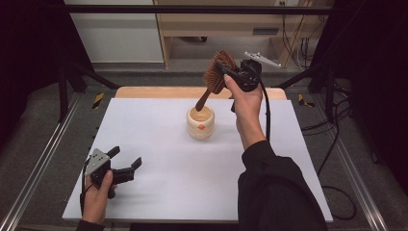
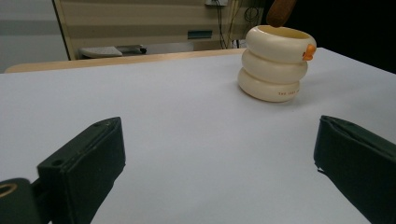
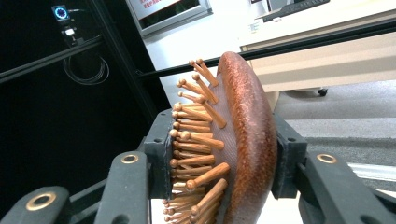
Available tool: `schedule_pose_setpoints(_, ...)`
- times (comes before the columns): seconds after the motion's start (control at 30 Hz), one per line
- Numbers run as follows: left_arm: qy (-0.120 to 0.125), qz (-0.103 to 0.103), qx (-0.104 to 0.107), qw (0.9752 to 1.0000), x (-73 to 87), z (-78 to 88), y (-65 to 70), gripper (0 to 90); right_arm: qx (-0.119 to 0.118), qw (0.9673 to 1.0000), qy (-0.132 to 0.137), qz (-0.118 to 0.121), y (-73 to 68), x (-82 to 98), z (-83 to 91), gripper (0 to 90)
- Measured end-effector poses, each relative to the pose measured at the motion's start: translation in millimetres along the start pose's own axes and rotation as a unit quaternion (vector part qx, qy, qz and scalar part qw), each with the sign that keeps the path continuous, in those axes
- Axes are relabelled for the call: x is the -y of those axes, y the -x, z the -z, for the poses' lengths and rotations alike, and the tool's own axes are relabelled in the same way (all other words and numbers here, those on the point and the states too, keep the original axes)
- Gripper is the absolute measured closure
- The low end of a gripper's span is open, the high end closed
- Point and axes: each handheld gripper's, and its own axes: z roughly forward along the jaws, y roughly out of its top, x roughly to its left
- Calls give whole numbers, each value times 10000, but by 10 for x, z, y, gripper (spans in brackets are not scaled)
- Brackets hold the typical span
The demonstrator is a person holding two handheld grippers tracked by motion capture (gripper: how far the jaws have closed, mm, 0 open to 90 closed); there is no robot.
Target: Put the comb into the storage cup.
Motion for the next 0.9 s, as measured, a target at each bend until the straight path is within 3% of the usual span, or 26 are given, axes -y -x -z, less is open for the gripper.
schedule_pose_setpoints(0.5, 2, 1, 0, 10000, 0, 1, -2, 22, -52, 9999, -109, -22, 9, 76, -16, 522)
schedule_pose_setpoints(0.9, -5, -1, 1, 10000, 0, 0, -1, 22, -59, 9992, -390, 92, 24, 247, -65, 522)
